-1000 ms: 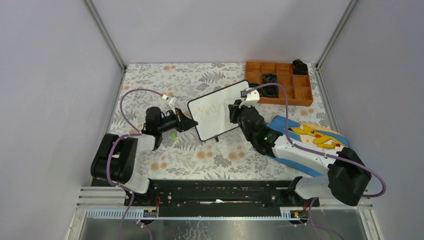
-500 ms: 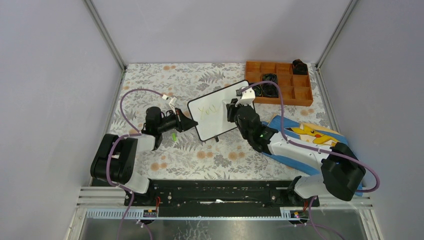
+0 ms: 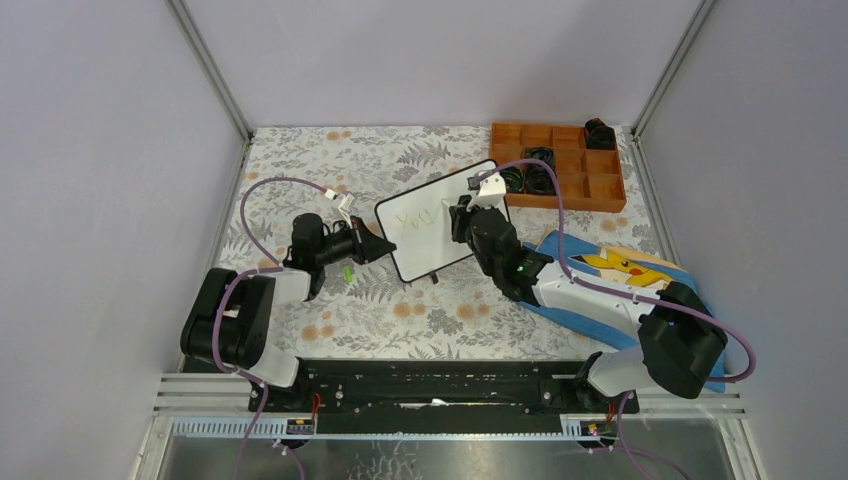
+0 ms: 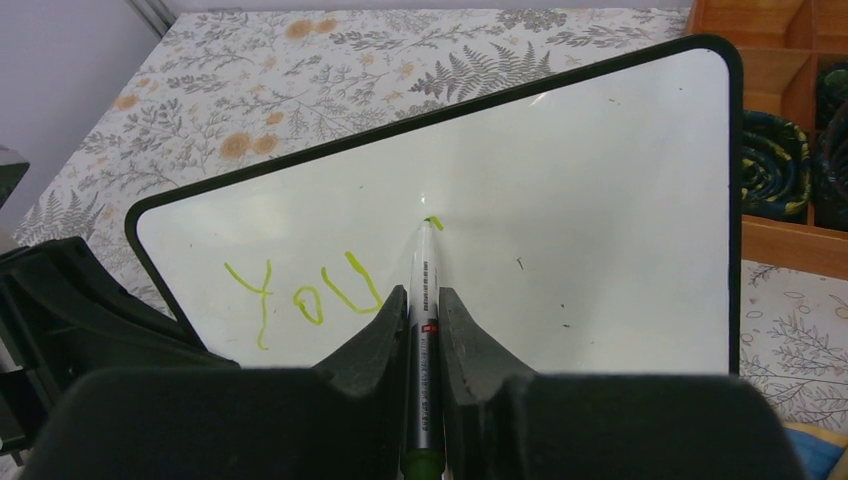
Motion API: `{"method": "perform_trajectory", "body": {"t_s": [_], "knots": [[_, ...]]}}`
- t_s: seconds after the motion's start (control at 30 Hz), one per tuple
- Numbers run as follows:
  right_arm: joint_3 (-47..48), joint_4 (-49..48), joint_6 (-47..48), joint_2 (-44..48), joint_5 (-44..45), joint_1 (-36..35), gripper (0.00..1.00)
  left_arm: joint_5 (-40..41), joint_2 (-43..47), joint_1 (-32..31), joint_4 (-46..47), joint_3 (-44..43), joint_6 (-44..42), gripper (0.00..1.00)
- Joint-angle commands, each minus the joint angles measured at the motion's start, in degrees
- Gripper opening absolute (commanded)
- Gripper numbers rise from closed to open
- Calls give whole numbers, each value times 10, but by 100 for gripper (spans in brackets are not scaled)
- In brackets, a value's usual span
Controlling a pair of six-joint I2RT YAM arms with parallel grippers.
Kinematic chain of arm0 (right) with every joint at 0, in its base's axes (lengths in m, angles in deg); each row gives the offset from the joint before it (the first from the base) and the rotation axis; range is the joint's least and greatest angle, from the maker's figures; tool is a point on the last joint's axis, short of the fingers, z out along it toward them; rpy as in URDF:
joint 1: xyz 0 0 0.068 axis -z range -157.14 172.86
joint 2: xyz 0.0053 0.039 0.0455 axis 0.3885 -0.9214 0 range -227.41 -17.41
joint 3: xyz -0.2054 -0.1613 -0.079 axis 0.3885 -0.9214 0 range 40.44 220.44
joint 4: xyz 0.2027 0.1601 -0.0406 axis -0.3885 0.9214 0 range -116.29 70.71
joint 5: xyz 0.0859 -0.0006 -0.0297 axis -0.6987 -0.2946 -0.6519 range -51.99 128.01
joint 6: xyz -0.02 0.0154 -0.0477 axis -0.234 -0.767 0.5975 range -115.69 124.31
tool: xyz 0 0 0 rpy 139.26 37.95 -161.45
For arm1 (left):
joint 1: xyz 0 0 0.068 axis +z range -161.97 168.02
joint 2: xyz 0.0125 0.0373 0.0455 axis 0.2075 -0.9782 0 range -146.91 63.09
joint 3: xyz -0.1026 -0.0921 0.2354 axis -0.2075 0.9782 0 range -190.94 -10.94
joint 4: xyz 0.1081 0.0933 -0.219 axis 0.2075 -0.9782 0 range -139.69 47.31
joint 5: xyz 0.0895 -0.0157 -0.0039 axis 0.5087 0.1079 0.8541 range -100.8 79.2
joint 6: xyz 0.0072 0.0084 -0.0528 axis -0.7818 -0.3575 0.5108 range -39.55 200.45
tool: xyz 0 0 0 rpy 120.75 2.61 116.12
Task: Write a sentence on the whiteboard
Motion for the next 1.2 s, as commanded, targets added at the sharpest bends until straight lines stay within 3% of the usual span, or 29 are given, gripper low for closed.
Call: {"method": "perform_trajectory", "body": {"t_s": [0.0,0.53,0.93,1.17], "knots": [[21,1,3,-6,-32,5,0,31,-1,0,-39,-4,-21,0],[-24,43,-11,20,-43,5,0,36,1,-2,-47,-5,-27,0],[-19,69,-14,28,27,7,0,39,4,-7,-57,-7,-35,0],[-42,24,-15,74,53,9,0,41,7,-9,-61,-7,-39,0]]}}
